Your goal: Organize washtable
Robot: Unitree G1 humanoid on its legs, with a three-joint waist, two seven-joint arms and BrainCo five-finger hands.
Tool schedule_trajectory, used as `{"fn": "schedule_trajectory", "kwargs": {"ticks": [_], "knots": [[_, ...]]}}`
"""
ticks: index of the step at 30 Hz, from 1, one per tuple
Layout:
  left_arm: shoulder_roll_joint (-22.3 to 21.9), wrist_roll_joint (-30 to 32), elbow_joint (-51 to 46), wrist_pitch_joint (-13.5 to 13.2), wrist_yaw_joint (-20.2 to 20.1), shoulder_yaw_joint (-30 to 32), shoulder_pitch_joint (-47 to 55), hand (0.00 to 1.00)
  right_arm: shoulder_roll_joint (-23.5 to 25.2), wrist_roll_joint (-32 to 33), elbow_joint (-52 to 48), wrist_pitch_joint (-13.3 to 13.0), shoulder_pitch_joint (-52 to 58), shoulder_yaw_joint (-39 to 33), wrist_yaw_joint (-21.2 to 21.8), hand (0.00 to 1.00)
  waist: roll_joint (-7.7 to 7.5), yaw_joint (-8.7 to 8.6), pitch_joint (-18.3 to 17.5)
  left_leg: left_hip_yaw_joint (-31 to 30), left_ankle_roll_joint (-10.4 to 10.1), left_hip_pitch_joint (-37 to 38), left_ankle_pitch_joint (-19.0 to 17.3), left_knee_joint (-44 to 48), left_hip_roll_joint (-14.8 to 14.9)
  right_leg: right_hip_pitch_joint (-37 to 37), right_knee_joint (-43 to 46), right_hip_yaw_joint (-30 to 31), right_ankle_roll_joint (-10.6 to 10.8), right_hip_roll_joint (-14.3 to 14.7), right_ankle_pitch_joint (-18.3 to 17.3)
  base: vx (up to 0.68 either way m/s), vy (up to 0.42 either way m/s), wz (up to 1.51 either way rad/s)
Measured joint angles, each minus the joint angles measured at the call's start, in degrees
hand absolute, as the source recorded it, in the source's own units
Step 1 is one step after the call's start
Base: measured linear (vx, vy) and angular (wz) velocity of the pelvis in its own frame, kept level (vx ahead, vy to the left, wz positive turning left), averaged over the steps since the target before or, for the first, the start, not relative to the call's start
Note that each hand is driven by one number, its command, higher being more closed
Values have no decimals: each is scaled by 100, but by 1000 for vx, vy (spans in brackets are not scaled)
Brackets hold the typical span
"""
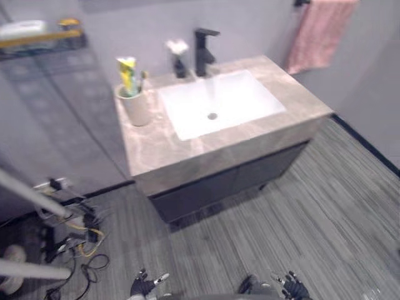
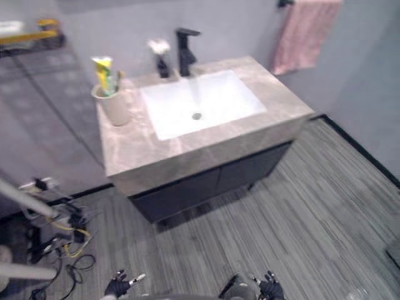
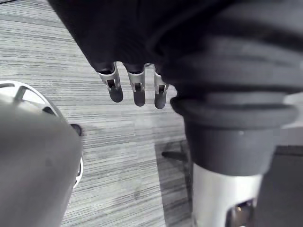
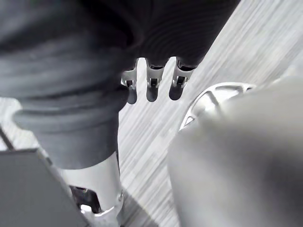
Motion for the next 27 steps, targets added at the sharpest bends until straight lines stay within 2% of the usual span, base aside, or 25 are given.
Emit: {"fn": "schedule_trajectory", "kwargs": {"ticks": [1, 2, 4, 5, 6, 7, 8, 10, 11, 12, 13, 14, 15, 16, 17, 18, 19, 20, 21, 22, 23, 24, 25, 26, 27], "knots": [[36, -59, 12, -3, -3, 30, 20, 0, 9, -76, 76, 11, 8, -33, -2, 0, -53, 62, -31, 298, -1, 60, 0, 35, -43, 204, -142, -174, 27, 7, 175, 141, -55, -136], [36, -70, 52, 3, -4, 123, -3, 0, -2, -127, 165, 14, -44, -37, 1, 0, -87, 101, -52, 501, -1, 67, 0, 99, -46, 193, -425, -205, 269, 127, 187, 115, -152, -156], [-67, -74, 173, 16, -5, 207, -42, 0, -205, -165, 329, 24, -175, -16, 5, 0, 111, 91, -55, 711, -26, 113, 19, 169, 82, 208, -959, -213, 563, 443, 370, 49, -162, -111], [-80, -74, 248, 17, -10, 209, -40, 0, -312, -176, 436, 52, -215, 30, -3, 0, 198, 100, -66, 900, -97, 222, 64, 184, 128, 261, -1293, -31, 765, 617, 500, 41, -87, -89], [-125, -77, 289, 22, -9, 234, -38, 0, -336, -182, 437, 78, -230, 63, -1, 0, 226, 102, -80, 1007, -252, 308, 167, 205, 142, 307, -1504, 105, 848, 744, 557, 82, -115, -100], [-135, -73, 296, 43, -6, 325, -38, 0, -330, -211, 434, 79, -245, 142, 0, 0, 231, 92, -85, 1081, -346, 417, 283, 335, 238, 378, -1660, 274, 864, 866, 570, 85, -114, -76], [-132, -73, 301, 50, -8, 343, -34, 0, -323, -213, 427, 79, -271, 229, 2, 0, 189, 94, -100, 1088, -336, 428, 337, 481, 303, 393, -1711, 367, 863, 904, 570, 163, -199, -82], [-112, -85, 262, 36, -4, 404, -57, 0, -255, -213, 356, 63, -379, 493, 7, 0, 22, 103, -122, 979, -246, 337, 634, 1477, 716, 499, -1896, 707, 852, 988, 563, 152, -186, -72], [-117, -90, 267, 32, -1, 408, -64, 0, -248, -207, 326, 55, -415, 556, 6, 0, -6, 119, -114, 796, -227, 246, 623, 1700, 805, 536, -1935, 821, 835, 999, 553, 141, -140, -60], [-131, -124, 288, 28, 0, 371, -87, 0, -251, -165, 310, 22, -519, 700, -4, 0, 4, 121, -114, 261, -307, 169, 255, 1737, 723, 612, -1984, 1016, 816, 1013, 532, 147, -103, -71], [-117, -145, 283, -7, 11, 374, -80, 0, -250, -142, 301, -12, -598, 751, -1, 0, -6, 146, -106, -438, -169, 26, -94, 1715, 547, 677, -1978, 1279, 795, 1023, 481, 135, -62, -77], [-98, -192, 276, -18, 21, 369, -80, 0, -248, -134, 289, -32, -644, 821, -2, 0, -22, 166, -98, -872, -70, -63, -235, 1730, 406, 708, -1948, 1434, 778, 1025, 452, 81, 8, -92], [-61, -253, 254, -55, 49, 359, -80, 0, -236, -100, 284, -51, -710, 880, 4, 0, -66, 239, -69, -1521, 66, -192, -441, 1771, 165, 756, -1903, 1694, 771, 1020, 393, 79, 58, -118], [0, -300, 232, -87, 106, 302, -73, 0, -200, -85, 289, -74, -774, 930, 4, 0, -115, 359, -34, -2471, 163, -444, -695, 1951, -227, 770, -1749, 2067, 799, 977, 301, 85, 136, -158], [55, -305, 229, -92, 129, 163, -52, 0, -178, -81, 323, -111, -806, 969, 4, 0, -143, 461, 6, -3241, 73, -732, -851, 2153, -589, 767, -1571, 2413, 890, 920, 209, 75, 177, -146], [75, -306, 224, -97, 132, 122, -27, 0, -173, -80, 371, -136, -840, 976, 4, 0, -143, 455, 51, -3554, 34, -865, -893, 2171, -730, 770, -1442, 2564, 976, 879, 143, 70, 293, -132], [78, -307, 222, -98, 143, -3, -27, 0, -197, -72, 398, -154, -842, 983, 2, 0, -32, 435, 139, -4145, 4, -1103, -893, 1867, -928, 728, -1115, 2828, 1126, 854, -12, 27, 274, -133], [81, -345, 253, -102, 146, -112, -2, 0, -215, -26, 438, -137, -791, 982, -11, 0, 82, 484, 198, -4178, 49, -971, -1071, 1534, -1029, 521, -666, 3233, 1374, 839, -202, 65, 320, -119], [131, -357, 243, -101, 153, -135, 24, 0, -177, -25, 418, -130, -678, 1069, -3, 0, 18, 438, 166, -4005, -12, -899, -1084, 1448, -1023, 448, -589, 3288, 1374, 828, -180, 93, 211, -110], [186, -367, 164, -150, 156, -141, 25, 0, -128, -30, 417, -108, -576, 1192, 15, 0, -62, 496, 171, -3895, -165, -828, -942, 1582, -1059, 254, -550, 3356, 1277, 990, -61, 119, 186, -89], [248, -390, 118, -196, 148, -101, 17, 0, -132, -31, 403, -100, -475, 1176, 6, 0, -157, 497, 211, -4303, -123, -1165, -804, 2395, -1306, 237, -763, 3501, 1158, 1038, -38, 92, 124, -104], [217, -406, 120, -197, 144, -94, -2, 0, -127, -31, 399, -100, -456, 1131, 5, 0, -145, 545, 226, -4628, -125, -1425, -763, 2958, -1404, 318, -877, 3645, 1172, 987, 60, 39, 213, -113], [140, -428, 136, -200, 141, -62, -9, 0, -200, -39, 418, -100, -437, 1053, -16, 0, -122, 593, 260, -5319, 79, -1620, -947, 2954, -1708, 277, -961, 3926, 1228, 955, 109, 49, 303, -153], [25, -472, 143, -156, -56, -119, 61, 0, -308, -66, 424, -95, -485, 1041, -7, 0, 182, 622, 213, -6118, 170, -1418, -1169, 2143, -1826, 104, -983, 4338, 1297, 1167, 170, 46, 345, -197], [98, -516, 222, -55, -377, -240, 76, 0, -211, -140, 388, -102, -580, 1046, -3, 0, 155, 633, 253, -5895, 362, -1250, -1242, 1948, -1843, 20, -1131, 4773, 1398, 1199, 339, 88, 321, -193]]}}
